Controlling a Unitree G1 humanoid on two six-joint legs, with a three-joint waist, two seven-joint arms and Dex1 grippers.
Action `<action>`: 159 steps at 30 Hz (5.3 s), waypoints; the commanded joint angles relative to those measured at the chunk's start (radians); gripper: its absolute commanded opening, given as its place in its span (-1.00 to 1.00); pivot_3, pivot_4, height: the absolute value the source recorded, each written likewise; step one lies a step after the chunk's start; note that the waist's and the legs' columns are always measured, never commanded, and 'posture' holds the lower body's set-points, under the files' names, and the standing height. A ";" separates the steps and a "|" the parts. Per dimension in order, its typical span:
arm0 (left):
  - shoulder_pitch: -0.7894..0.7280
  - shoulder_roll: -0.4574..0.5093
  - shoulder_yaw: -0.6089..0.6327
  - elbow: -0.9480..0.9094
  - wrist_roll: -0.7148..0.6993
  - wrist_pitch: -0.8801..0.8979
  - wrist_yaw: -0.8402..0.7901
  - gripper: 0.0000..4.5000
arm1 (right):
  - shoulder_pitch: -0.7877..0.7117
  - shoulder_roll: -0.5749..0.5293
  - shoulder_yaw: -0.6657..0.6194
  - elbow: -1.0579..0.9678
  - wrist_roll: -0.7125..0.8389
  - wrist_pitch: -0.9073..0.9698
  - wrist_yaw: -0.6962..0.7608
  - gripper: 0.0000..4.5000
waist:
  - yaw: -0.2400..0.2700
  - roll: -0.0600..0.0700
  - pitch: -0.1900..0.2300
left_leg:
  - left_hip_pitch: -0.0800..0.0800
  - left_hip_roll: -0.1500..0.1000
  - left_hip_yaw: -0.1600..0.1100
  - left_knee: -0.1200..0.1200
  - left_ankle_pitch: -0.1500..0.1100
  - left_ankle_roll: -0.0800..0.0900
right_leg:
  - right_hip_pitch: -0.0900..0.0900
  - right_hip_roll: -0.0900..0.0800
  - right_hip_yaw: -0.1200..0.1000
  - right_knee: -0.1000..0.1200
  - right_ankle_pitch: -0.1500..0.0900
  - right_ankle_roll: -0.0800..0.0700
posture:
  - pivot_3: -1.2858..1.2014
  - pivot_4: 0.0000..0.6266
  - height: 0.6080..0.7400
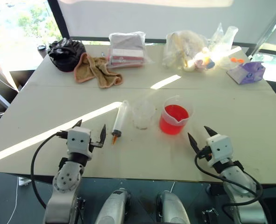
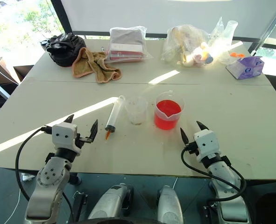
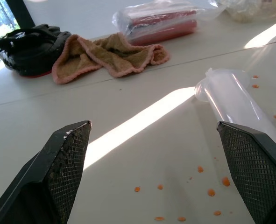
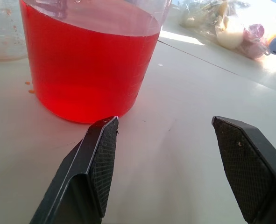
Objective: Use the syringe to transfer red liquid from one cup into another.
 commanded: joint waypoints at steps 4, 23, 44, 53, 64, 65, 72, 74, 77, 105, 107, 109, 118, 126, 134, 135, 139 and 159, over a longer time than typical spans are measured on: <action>0.003 -0.011 0.021 -0.050 -0.048 0.001 -0.010 0.98 | 0.008 -0.004 -0.012 -0.042 0.019 -0.013 0.001 0.47 | 0.000 0.000 0.000 | 0.000 0.000 0.000 0.000 0.000 0.000 | 0.000 0.000 0.000 0.000 0.000 0.000 | 0.03 -0.52 1.00; -0.001 0.007 0.015 -0.038 -0.045 -0.013 -0.021 0.98 | 0.001 -0.012 -0.019 -0.037 0.025 -0.014 0.000 0.47 | 0.000 0.000 0.000 | 0.000 0.000 0.000 0.000 0.000 0.000 | 0.000 0.000 0.000 0.000 0.000 0.000 | 0.03 -0.52 1.00; -0.236 0.342 0.250 -0.104 -0.635 0.515 -0.357 0.98 | -0.088 -0.399 -0.201 -0.047 0.495 0.485 0.441 0.47 | -0.001 0.000 0.001 | 0.001 0.000 0.000 0.002 0.000 0.000 | 0.002 0.000 0.000 0.001 -0.001 -0.003 | 0.03 -0.52 1.00; -0.727 0.605 0.142 0.330 -0.720 0.953 -0.464 0.98 | -0.464 -0.792 -0.178 0.136 0.506 0.628 0.623 0.47 | -0.002 -0.001 0.002 | 0.002 0.001 0.001 0.002 0.000 0.001 | 0.003 0.002 -0.001 0.001 0.001 0.000 | 0.03 -0.52 1.00; -1.170 0.688 -0.150 0.612 -0.641 1.216 -0.595 0.98 | -0.808 -0.924 0.030 0.166 0.491 0.637 0.830 0.47 | -0.003 -0.007 0.008 | -0.003 0.000 0.001 0.000 -0.001 -0.001 | -0.002 0.000 0.001 -0.001 0.002 0.005 | 0.03 -0.52 1.00; -1.200 0.674 -0.178 0.634 -0.626 1.225 -0.592 0.98 | -0.822 -0.919 0.040 0.158 0.491 0.642 0.831 0.47 | -0.002 -0.007 0.008 | -0.003 -0.001 0.001 0.000 -0.001 -0.001 | -0.002 0.000 0.001 -0.001 0.002 0.005 | 0.03 -0.52 1.00; -1.350 0.548 -0.337 0.779 -0.545 1.311 -0.581 0.98 | -0.895 -0.890 0.070 0.091 0.506 0.684 0.835 0.47 | -0.004 -0.010 0.011 | -0.004 -0.001 0.001 0.000 -0.001 -0.001 | -0.003 -0.001 0.001 -0.001 0.003 0.006 | 0.03 -0.52 1.00; -1.374 0.534 -0.389 0.798 -0.528 1.312 -0.599 0.98 | -0.897 -0.896 0.075 0.073 0.505 0.689 0.846 0.47 | -0.006 -0.010 0.011 | -0.004 -0.001 0.001 0.000 -0.001 -0.002 | -0.004 -0.001 0.002 0.000 0.003 0.006 | 0.03 -0.52 1.00; -1.416 0.473 -0.406 0.867 -0.499 1.326 -0.582 0.98 | -0.896 -0.900 0.083 0.034 0.496 0.679 0.861 0.47 | -0.004 -0.011 0.012 | -0.004 -0.001 0.001 0.000 -0.001 -0.002 | -0.004 0.000 0.002 0.000 0.003 0.006 | 0.03 -0.52 1.00; -1.560 0.063 -0.356 1.453 -0.163 1.145 -0.331 0.98 | -1.005 -0.857 0.112 -0.110 0.559 0.816 0.823 0.47 | -0.002 -0.011 0.012 | -0.004 -0.003 0.001 0.004 -0.001 -0.002 | -0.003 -0.002 0.002 0.001 0.006 0.011 | 0.03 -0.52 1.00; -1.564 0.052 -0.345 1.466 -0.152 1.155 -0.328 0.88 | -1.006 -0.859 0.112 -0.111 0.557 0.819 0.822 0.47 | -0.002 -0.011 0.012 | -0.003 -0.003 0.001 0.005 -0.001 -0.002 | -0.002 -0.002 0.002 0.001 0.006 0.011 | 0.03 -0.52 1.00; -1.567 0.044 -0.325 1.471 -0.144 1.162 -0.317 0.65 | -1.007 -0.859 0.113 -0.111 0.555 0.819 0.820 0.47 | -0.003 -0.011 0.012 | -0.003 -0.003 0.001 0.005 -0.001 -0.002 | -0.001 -0.002 0.002 0.002 0.006 0.011 | 0.03 -0.52 1.00; -1.586 0.036 -0.202 1.448 -0.121 1.303 -0.222 -0.07 | -1.031 -0.848 0.136 -0.096 0.541 0.813 0.816 0.47 | -0.005 -0.011 0.012 | -0.004 -0.003 0.002 0.005 -0.001 -0.002 | -0.002 -0.003 0.002 0.001 0.007 0.012 | 0.03 -0.52 1.00; -1.623 0.127 -0.046 1.386 -0.128 1.352 -0.172 -0.08 | -1.046 -0.831 0.156 -0.074 0.520 0.792 0.819 0.47 | -0.005 -0.012 0.012 | -0.005 -0.003 0.002 0.004 -0.001 -0.002 | -0.004 -0.003 0.002 0.002 0.007 0.012 | 0.03 -0.52 1.00; -1.623 0.170 0.142 1.331 -0.134 1.261 -0.069 -0.08 | -1.068 -0.815 0.175 -0.049 0.500 0.770 0.831 0.47 | 0.000 -0.014 0.013 | -0.005 -0.004 0.002 0.005 0.001 -0.006 | -0.004 -0.004 0.003 0.002 0.007 0.014 | 0.03 -0.52 1.00; -1.623 0.172 0.138 1.333 -0.133 1.259 -0.070 -0.08 | -1.070 -0.814 0.177 -0.047 0.498 0.768 0.832 0.47 | -0.001 -0.014 0.013 | -0.005 -0.005 0.003 0.005 0.002 -0.007 | -0.004 -0.004 0.003 0.002 0.008 0.014 | 0.03 -0.52 1.00; -1.610 0.162 0.024 1.359 -0.092 1.257 -0.074 -0.08 | -1.072 -0.808 0.185 -0.042 0.493 0.761 0.835 0.47 | -0.002 -0.014 0.013 | -0.005 -0.005 0.003 0.005 0.002 -0.008 | -0.004 -0.004 0.003 0.002 0.008 0.014 | 0.03 -0.52 1.00; -1.570 0.019 0.052 1.424 -0.043 1.291 0.049 0.98 | -1.034 -0.817 0.162 -0.058 0.492 0.764 0.835 0.47 | -0.002 -0.014 0.013 | -0.005 -0.005 0.004 0.007 0.002 -0.008 | -0.004 -0.004 0.004 0.003 0.008 0.015 | 0.03 -0.52 1.00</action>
